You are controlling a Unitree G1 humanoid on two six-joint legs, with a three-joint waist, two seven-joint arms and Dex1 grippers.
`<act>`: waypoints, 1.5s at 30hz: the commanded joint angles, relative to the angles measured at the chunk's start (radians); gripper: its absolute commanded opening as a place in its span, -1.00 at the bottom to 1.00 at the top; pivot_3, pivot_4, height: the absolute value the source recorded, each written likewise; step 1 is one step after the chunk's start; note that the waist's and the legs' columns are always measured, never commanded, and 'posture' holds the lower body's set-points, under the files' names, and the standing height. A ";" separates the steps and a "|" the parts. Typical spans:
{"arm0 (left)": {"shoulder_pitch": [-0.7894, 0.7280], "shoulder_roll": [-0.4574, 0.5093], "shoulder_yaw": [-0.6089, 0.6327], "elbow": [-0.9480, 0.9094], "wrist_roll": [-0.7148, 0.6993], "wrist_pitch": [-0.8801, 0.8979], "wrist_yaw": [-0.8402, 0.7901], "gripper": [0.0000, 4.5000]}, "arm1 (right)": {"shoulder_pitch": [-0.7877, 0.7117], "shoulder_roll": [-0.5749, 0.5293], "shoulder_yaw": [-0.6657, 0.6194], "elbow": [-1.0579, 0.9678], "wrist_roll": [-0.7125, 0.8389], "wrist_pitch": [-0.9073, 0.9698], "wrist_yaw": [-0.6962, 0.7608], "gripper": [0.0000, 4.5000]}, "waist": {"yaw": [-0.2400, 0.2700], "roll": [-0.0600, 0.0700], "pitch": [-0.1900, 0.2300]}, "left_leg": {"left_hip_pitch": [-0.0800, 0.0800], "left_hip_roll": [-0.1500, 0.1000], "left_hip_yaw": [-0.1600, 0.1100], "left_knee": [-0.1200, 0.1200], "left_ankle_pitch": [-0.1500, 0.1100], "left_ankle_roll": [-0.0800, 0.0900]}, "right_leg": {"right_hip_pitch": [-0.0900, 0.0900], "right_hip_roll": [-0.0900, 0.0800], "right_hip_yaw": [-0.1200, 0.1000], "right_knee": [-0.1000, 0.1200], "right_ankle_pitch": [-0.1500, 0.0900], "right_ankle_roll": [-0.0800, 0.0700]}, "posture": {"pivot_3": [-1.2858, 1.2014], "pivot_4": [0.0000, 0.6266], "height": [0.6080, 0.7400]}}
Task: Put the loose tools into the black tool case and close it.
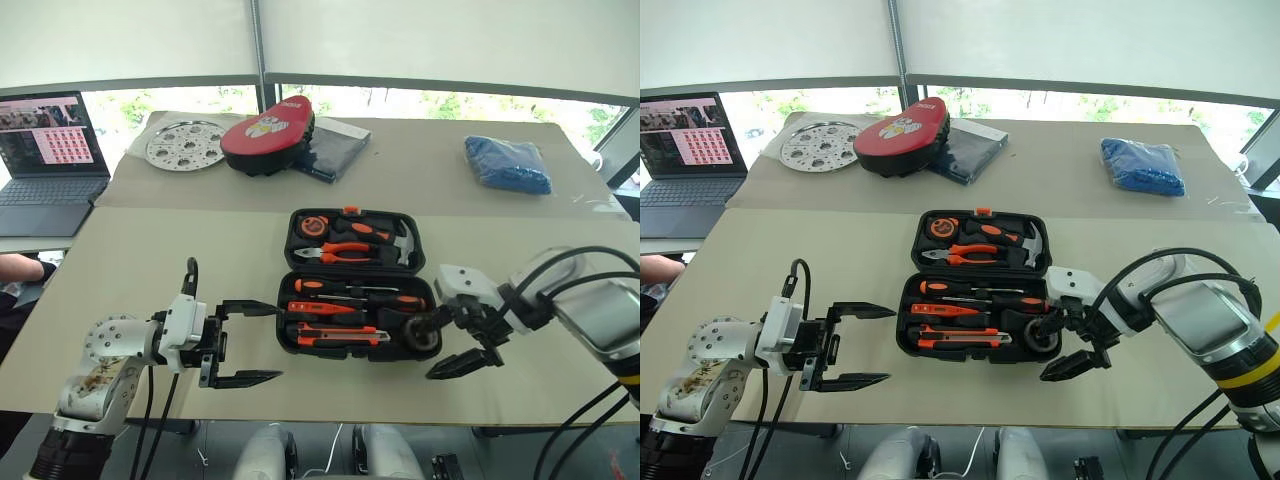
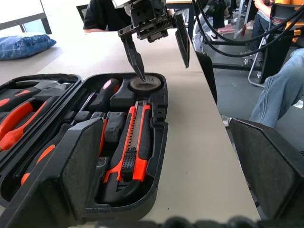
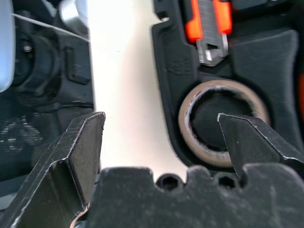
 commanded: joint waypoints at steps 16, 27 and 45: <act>-0.097 -0.102 0.129 0.126 0.036 0.266 0.525 0.69 | 0.238 0.186 -0.526 0.324 0.007 -0.511 -0.261 0.67 | 0.002 -0.001 0.000 | 0.002 0.000 0.000 0.000 0.000 0.000 | 0.004 0.000 0.001 0.000 0.001 0.001 | 0.03 -0.52 1.00; -0.331 -0.163 -0.093 0.308 0.220 0.385 0.602 -1.00 | 0.046 0.387 -0.362 0.751 -0.260 -0.943 -0.436 -0.99 | -0.016 -0.001 0.001 | 0.003 -0.001 0.001 -0.001 0.007 -0.012 | 0.003 0.006 0.005 0.001 0.001 0.002 | 0.03 -0.52 1.00; -0.229 -0.129 -0.106 0.202 0.223 0.366 0.473 -1.00 | 0.187 0.365 -0.369 0.549 -0.217 -0.848 -0.388 -0.99 | -0.019 -0.001 0.001 | 0.000 0.001 0.001 -0.003 0.007 -0.011 | 0.001 0.004 0.004 0.002 0.001 0.002 | 0.03 -0.52 1.00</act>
